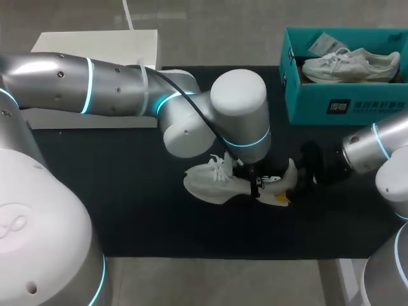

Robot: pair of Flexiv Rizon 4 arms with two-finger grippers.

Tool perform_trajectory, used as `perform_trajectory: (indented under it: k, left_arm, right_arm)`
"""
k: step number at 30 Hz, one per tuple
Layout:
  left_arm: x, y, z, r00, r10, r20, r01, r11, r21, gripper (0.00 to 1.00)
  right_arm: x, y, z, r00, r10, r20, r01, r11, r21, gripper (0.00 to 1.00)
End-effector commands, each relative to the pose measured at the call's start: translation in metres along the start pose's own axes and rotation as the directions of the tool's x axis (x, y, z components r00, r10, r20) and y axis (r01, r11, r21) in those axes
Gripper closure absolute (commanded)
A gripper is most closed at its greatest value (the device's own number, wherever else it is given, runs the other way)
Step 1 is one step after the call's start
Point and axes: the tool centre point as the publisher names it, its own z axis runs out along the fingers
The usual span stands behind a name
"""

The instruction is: Take the shoe out of the shoebox, open the shoe tongue, remove and reinsert the insole, then place the shoe into the shoebox

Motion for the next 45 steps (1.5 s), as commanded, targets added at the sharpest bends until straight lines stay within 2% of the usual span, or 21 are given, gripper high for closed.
perform_trajectory:
  k: [1,20,27,34,45]
  left_arm:
    - [-0.008,0.012,0.037,1.0,-0.003,-0.018,0.004,1.0,0.031,1.0]
    - [-0.016,-0.006,-0.011,0.991,-0.001,-0.135,0.02,0.99,0.139,1.0]
    - [-0.024,-0.001,-0.014,0.987,-0.024,-0.161,0.049,0.987,0.153,1.0]
    - [-0.03,0.005,-0.023,0.961,-0.059,-0.27,0.127,0.962,0.24,1.0]
    - [-0.035,0.007,-0.045,0.931,-0.033,-0.364,0.165,0.926,0.338,1.0]
  right_arm:
    - [-0.001,-0.002,0.002,1.0,0.001,0.002,-0.001,1.0,0.004,1.0]
    - [-0.001,-0.002,0.002,1.0,0.001,0.002,-0.001,1.0,0.004,1.0]
    - [-0.001,-0.002,0.002,1.0,0.001,0.002,-0.001,1.0,0.004,1.0]
    - [-0.001,-0.002,0.002,1.0,0.001,0.002,-0.001,1.0,0.004,1.0]
    - [-0.001,-0.002,0.002,1.0,0.001,0.002,-0.001,1.0,0.004,1.0]
